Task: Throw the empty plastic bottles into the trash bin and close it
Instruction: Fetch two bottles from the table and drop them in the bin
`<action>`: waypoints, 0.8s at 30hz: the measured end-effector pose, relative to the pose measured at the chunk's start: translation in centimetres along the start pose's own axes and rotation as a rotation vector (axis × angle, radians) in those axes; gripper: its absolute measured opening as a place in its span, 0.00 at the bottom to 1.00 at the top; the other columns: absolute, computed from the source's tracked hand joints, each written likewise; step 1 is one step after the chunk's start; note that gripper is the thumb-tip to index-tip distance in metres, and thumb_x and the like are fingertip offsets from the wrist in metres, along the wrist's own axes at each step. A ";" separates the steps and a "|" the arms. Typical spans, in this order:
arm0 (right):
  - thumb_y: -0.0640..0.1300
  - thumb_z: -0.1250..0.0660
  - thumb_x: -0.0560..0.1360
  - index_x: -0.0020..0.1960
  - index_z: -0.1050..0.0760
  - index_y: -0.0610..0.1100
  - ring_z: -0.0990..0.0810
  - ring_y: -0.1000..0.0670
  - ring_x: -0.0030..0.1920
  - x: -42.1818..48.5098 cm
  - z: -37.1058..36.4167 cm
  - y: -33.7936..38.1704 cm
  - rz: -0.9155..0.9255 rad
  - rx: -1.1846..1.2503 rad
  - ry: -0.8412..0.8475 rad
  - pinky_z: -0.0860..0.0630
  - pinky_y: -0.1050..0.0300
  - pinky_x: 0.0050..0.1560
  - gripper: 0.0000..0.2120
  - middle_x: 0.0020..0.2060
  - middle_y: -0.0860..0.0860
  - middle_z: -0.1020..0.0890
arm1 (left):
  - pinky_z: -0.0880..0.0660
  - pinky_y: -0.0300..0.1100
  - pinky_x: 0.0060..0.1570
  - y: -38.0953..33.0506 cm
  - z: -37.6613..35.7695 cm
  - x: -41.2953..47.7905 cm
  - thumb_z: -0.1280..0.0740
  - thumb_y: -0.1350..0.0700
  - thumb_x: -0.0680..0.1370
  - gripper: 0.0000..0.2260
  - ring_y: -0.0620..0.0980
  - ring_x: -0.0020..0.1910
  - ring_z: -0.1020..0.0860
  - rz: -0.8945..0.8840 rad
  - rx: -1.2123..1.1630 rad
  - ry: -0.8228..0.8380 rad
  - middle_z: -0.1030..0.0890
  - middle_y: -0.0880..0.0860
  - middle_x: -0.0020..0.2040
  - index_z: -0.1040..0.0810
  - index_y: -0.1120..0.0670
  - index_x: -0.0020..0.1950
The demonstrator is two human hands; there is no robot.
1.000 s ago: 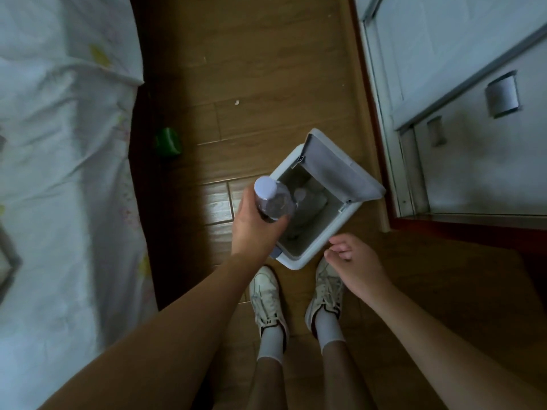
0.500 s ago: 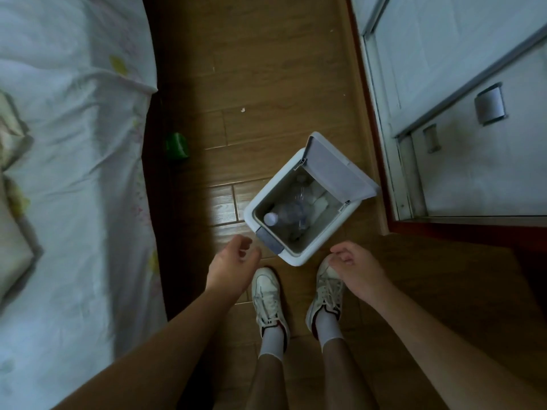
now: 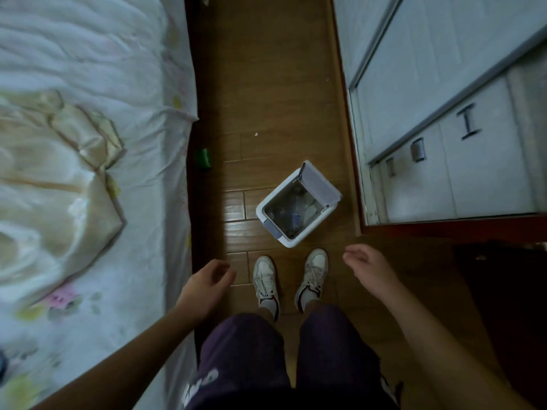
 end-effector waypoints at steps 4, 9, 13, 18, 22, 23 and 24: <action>0.47 0.35 0.80 0.65 0.25 0.49 0.22 0.50 0.59 -7.0 2.6 3.2 0.046 -0.007 -0.022 0.23 0.47 0.62 0.14 0.60 0.50 0.21 | 0.28 0.42 0.50 -2.9 4.5 -6.0 0.34 0.47 0.81 0.14 0.47 0.50 0.21 -0.047 0.003 -0.086 0.18 0.48 0.53 0.21 0.51 0.63; 0.48 0.35 0.79 0.65 0.26 0.51 0.22 0.51 0.59 -12.3 3.8 5.8 0.112 -0.084 0.047 0.23 0.48 0.62 0.15 0.57 0.54 0.21 | 0.28 0.39 0.47 -4.9 8.5 -12.5 0.35 0.48 0.82 0.10 0.47 0.49 0.20 -0.079 -0.211 -0.255 0.17 0.50 0.51 0.19 0.51 0.58; 0.51 0.34 0.79 0.64 0.25 0.54 0.22 0.52 0.58 -12.2 3.5 7.2 0.150 -0.157 0.168 0.23 0.48 0.62 0.14 0.55 0.56 0.20 | 0.29 0.38 0.43 -2.4 7.9 -17.1 0.37 0.46 0.82 0.09 0.44 0.46 0.21 0.027 -0.292 -0.350 0.18 0.49 0.51 0.21 0.47 0.57; 0.51 0.34 0.79 0.58 0.24 0.54 0.21 0.53 0.55 -12.1 0.6 10.4 0.300 -0.364 0.340 0.22 0.47 0.60 0.09 0.54 0.53 0.19 | 0.28 0.42 0.44 2.9 3.1 -25.5 0.37 0.48 0.83 0.07 0.50 0.47 0.20 0.266 -0.461 -0.538 0.17 0.50 0.48 0.22 0.47 0.53; 0.50 0.34 0.79 0.61 0.23 0.52 0.21 0.52 0.57 -14.2 -3.6 11.5 0.392 -0.575 0.516 0.22 0.48 0.61 0.11 0.55 0.53 0.19 | 0.23 0.43 0.46 8.2 -4.7 -33.8 0.37 0.48 0.83 0.08 0.50 0.49 0.17 0.477 -0.726 -0.686 0.16 0.50 0.47 0.20 0.48 0.51; 0.49 0.34 0.79 0.62 0.24 0.52 0.21 0.52 0.58 -15.2 -4.9 11.5 0.429 -0.647 0.554 0.22 0.49 0.61 0.12 0.56 0.53 0.20 | 0.21 0.46 0.48 9.2 -6.9 -36.0 0.37 0.47 0.82 0.09 0.50 0.49 0.17 0.530 -0.792 -0.731 0.16 0.49 0.48 0.19 0.49 0.52; 0.48 0.34 0.79 0.62 0.24 0.51 0.22 0.52 0.58 -16.3 -6.2 11.5 0.473 -0.711 0.594 0.22 0.50 0.61 0.12 0.56 0.52 0.20 | 0.21 0.48 0.50 10.1 -9.1 -38.2 0.37 0.46 0.82 0.10 0.50 0.49 0.17 0.579 -0.854 -0.770 0.15 0.50 0.48 0.19 0.49 0.52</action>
Point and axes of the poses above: each hand's wrist, its own x-axis towards the middle knuckle, its own z-axis out of the back of the hand, y = z × x, the point moved 7 cm from there along x, towards the middle knuckle
